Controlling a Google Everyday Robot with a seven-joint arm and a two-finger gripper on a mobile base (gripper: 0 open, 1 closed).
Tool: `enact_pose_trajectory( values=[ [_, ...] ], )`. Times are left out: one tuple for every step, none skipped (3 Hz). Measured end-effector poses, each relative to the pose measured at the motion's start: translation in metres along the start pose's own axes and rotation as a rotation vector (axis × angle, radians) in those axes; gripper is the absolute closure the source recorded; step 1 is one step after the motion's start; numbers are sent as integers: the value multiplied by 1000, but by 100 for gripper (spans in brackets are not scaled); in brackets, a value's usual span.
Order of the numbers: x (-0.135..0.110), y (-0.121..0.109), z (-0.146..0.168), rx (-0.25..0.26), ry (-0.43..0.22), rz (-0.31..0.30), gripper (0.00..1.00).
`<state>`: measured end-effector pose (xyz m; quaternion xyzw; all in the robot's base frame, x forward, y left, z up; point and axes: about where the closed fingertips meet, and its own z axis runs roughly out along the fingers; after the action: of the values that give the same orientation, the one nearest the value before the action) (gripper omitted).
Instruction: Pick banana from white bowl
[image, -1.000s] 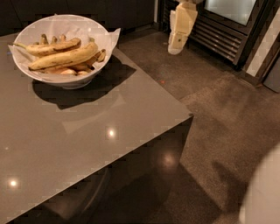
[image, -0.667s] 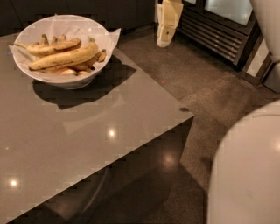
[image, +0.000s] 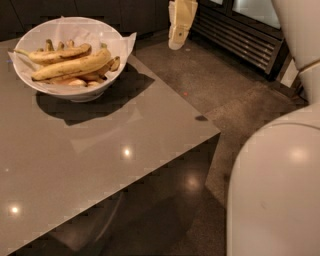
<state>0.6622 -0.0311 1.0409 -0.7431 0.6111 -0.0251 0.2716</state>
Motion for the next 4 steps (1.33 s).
enact_pose_trajectory(
  values=[
    [-21, -14, 25, -21, -28, -56, 0],
    [-39, -21, 52, -51, -21, -110, 0],
    [-42, -27, 56, -32, -30, -111, 0],
    [-72, -24, 52, -29, -86, -178, 0]
  ],
)
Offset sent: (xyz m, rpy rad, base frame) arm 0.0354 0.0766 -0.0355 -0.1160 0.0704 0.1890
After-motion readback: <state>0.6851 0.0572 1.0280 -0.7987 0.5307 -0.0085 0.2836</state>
